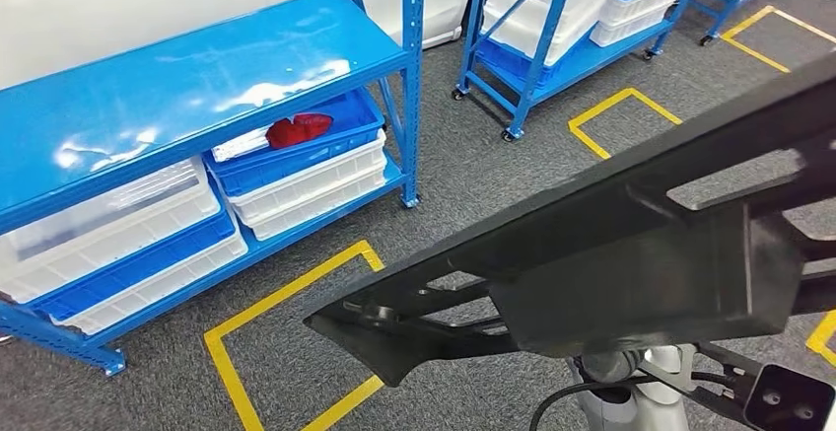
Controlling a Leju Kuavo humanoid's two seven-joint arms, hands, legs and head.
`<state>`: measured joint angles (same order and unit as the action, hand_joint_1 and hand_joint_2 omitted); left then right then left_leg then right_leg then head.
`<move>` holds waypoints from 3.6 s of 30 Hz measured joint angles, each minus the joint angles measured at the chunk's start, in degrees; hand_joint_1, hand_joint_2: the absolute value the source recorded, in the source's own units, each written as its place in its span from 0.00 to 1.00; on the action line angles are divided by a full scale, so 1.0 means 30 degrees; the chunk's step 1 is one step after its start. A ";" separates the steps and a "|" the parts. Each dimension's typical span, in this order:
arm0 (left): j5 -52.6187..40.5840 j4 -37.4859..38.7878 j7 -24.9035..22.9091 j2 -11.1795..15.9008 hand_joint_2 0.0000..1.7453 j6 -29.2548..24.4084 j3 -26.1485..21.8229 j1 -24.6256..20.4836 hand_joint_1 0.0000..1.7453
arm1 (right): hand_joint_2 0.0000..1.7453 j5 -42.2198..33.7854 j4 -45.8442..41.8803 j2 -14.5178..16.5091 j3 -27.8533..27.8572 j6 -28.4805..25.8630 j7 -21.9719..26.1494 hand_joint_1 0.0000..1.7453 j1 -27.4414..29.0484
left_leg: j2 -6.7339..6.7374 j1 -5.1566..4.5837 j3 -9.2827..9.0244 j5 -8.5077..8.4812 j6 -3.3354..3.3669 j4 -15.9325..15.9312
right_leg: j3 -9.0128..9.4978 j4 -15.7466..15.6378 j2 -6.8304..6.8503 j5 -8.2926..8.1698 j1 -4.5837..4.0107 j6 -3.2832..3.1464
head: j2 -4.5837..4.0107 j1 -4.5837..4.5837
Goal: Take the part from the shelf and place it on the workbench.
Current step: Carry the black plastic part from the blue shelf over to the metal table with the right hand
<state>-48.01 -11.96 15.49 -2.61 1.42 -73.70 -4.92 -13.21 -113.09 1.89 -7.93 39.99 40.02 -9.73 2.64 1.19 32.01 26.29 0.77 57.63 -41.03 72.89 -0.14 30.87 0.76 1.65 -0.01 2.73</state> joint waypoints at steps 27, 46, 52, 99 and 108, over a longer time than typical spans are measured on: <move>-0.0086 -0.0007 0.0617 0.0822 0.00 0.1199 0.0067 -0.0328 0.00 | 1.00 0.0545 -0.0580 0.2018 -0.0209 0.0465 -0.0027 1.00 -0.0724 | -0.0662 0.0029 -0.0170 0.0138 -0.0036 -0.0011 | 0.0288 -0.1097 -0.0251 -0.0084 -0.0164 -0.0151 | -0.0001 0.0000; -0.0335 -0.0007 -0.1825 0.0139 0.00 -0.0219 0.0107 -0.0074 0.00 | 1.00 -0.0333 0.0696 0.0799 -0.1625 -0.2094 -0.0193 1.00 -0.1088 | -0.0779 0.0026 0.1941 0.2115 -0.0992 0.4738 | 0.2175 -0.4971 -0.1034 -0.2055 -0.0185 -0.1193 | -0.0002 0.0005; 0.0559 0.0000 -0.1497 -0.0055 0.00 -0.0401 -0.0315 -0.0065 0.00 | 1.00 -0.0084 0.0269 0.0712 -0.1617 -0.1673 -0.0035 1.00 -0.0151 | -0.2513 0.0193 0.0190 0.0305 -0.0678 0.0439 | 0.1781 -0.4579 -0.2550 -0.2013 -0.0066 -0.0527 | 0.0000 0.0004; 0.0446 -0.0015 -0.1055 0.0771 0.00 0.0031 -0.0468 -0.0234 0.00 | 1.00 -0.0417 0.2281 0.1787 -0.0466 0.0139 -0.0013 1.00 0.0076 | 0.1376 -0.0262 -0.0633 0.0750 -0.0542 0.0041 | 0.1868 -0.4861 0.0991 -0.1986 -0.0507 -0.0887 | 0.0000 0.0004; 0.0603 -0.0007 -0.0584 0.0359 0.00 0.0428 -0.0488 -0.0220 0.00 | 1.00 -0.0421 0.2504 0.1590 -0.1140 -0.0597 -0.0049 1.00 -0.0216 | -0.0938 -0.0047 0.1485 0.1672 -0.0900 0.3803 | 0.2057 -0.4966 -0.1236 -0.2075 -0.0278 -0.1167 | 0.0000 0.0007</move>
<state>-46.21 -11.98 13.73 -1.54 2.70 -75.17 -5.58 -14.47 -105.57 6.66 -11.35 38.20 39.87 -10.38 -0.18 1.05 36.46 31.31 -1.94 69.04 -34.86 57.99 -3.85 24.65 -0.07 -1.85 -0.01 2.75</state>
